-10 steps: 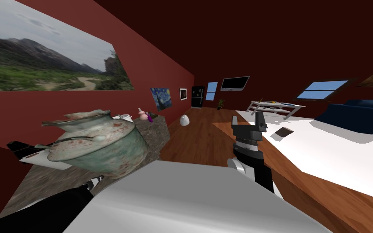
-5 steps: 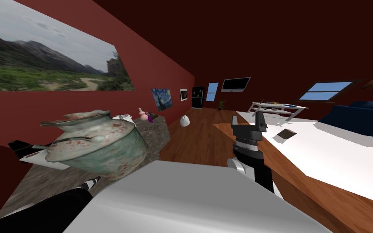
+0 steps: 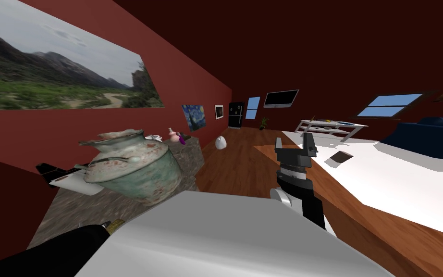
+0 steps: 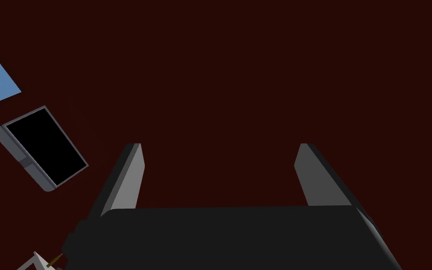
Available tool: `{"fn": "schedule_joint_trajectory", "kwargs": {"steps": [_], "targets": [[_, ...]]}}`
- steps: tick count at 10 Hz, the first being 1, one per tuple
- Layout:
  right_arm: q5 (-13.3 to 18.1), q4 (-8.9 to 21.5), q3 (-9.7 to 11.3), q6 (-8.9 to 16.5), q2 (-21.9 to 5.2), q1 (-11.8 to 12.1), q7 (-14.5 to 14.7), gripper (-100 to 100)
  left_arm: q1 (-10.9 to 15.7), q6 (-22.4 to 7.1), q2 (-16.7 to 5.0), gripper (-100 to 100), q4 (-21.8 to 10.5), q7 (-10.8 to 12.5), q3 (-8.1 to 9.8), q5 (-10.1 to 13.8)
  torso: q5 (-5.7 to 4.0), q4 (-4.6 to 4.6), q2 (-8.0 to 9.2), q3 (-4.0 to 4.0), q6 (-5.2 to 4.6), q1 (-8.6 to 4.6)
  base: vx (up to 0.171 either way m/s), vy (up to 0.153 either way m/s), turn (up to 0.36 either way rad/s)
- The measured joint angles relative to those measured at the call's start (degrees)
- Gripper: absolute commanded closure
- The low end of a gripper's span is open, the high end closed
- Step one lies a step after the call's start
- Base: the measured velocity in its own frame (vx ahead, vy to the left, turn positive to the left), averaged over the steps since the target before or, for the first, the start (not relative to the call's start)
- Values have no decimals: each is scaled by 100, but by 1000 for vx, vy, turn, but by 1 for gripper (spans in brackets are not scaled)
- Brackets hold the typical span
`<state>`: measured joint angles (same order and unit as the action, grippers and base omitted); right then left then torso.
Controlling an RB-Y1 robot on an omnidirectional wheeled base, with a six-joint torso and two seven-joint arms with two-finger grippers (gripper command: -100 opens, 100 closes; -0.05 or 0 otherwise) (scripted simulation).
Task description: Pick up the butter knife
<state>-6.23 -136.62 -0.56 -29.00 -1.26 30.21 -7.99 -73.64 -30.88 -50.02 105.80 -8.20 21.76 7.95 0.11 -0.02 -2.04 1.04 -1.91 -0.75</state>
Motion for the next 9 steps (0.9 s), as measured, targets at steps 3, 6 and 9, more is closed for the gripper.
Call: {"fn": "schedule_joint_trajectory", "kwargs": {"steps": [3,6,9], "targets": [[0,0,0,0,0,1,0,0,18,24,87,-100,-55,-26,-22,48,-1,-5,-22,12,1,-16,-4,26,56],[0,0,1,0,1,1,0,0,68,471,398,-100,-267,-228,-71,-93,3,-7,-34,19,1,-24,27,-3,97],[0,0,1,0,1,1,0,0,74,701,552,-100,-337,-334,-91,-158,3,-7,-30,17,-2,-18,0,0,-1]]}}
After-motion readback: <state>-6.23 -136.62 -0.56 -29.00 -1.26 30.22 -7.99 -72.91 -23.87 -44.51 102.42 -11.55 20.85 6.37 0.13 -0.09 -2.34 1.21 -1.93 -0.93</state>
